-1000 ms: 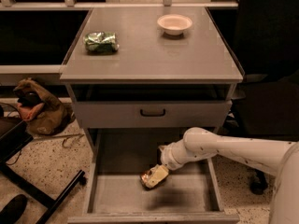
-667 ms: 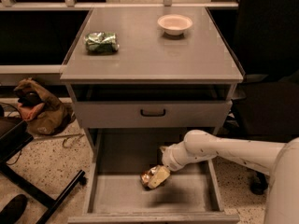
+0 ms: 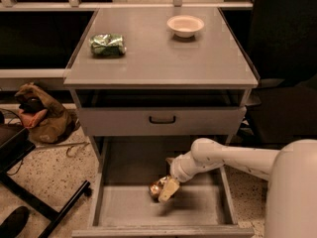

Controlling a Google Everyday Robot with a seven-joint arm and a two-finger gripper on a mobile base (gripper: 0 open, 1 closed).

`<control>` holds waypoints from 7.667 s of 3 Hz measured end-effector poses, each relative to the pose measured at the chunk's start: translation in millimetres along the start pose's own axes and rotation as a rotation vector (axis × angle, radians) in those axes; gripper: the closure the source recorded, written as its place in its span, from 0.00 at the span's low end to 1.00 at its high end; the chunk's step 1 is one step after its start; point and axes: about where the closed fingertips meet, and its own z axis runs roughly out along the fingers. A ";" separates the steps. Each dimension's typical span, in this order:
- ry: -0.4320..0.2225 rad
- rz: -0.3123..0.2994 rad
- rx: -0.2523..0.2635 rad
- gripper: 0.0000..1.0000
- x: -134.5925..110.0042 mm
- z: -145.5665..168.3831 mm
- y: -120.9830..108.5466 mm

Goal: Pick orange can from middle drawer and place on counter

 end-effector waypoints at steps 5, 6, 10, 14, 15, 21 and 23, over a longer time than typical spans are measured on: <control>0.029 0.044 -0.110 0.65 32.4 36.4 -2.0; 0.029 0.044 -0.110 0.88 30.0 33.2 -1.8; 0.012 -0.077 0.014 1.00 -68.7 -39.6 3.1; 0.011 -0.072 0.271 1.00 -140.9 -197.5 1.0; 0.002 -0.076 0.290 1.00 -149.2 -209.9 0.9; -0.121 -0.120 0.655 1.00 -290.8 -408.7 -66.7; -0.097 -0.053 0.785 1.00 -282.7 -419.0 -117.0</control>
Offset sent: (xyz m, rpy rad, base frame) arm 0.0028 0.0027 -0.0479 -0.0500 0.0529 0.1106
